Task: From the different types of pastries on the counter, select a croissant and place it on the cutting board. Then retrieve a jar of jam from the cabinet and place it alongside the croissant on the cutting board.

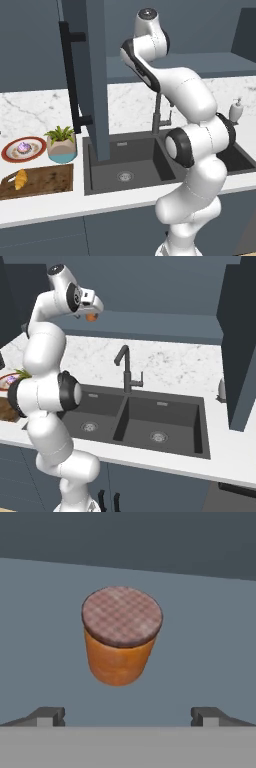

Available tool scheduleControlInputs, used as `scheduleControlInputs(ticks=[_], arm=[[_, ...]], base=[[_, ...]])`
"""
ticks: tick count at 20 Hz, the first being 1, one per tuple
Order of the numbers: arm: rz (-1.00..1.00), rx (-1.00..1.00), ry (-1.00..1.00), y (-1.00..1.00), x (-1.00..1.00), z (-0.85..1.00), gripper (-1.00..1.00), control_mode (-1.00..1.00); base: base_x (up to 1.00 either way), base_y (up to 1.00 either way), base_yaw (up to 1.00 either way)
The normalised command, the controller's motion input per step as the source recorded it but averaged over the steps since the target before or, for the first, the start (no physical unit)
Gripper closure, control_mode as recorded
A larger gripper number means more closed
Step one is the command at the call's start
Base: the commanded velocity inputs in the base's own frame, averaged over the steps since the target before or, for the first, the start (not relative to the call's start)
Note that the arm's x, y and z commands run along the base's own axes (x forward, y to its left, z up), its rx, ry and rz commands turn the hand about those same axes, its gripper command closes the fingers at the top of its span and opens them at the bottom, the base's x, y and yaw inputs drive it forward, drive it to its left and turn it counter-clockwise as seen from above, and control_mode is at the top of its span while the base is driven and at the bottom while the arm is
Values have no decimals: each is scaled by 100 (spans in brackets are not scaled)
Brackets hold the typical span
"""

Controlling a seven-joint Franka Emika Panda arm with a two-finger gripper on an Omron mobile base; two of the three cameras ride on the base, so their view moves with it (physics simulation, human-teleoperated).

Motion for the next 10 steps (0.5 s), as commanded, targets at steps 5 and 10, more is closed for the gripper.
scheduleControlInputs(ticks=[5,10], arm=[[-1,0,0,1,31,-19,-100,-100],[0,3,-7,0,39,-1,-100,-100]], base=[[0,0,0],[0,0,0]])
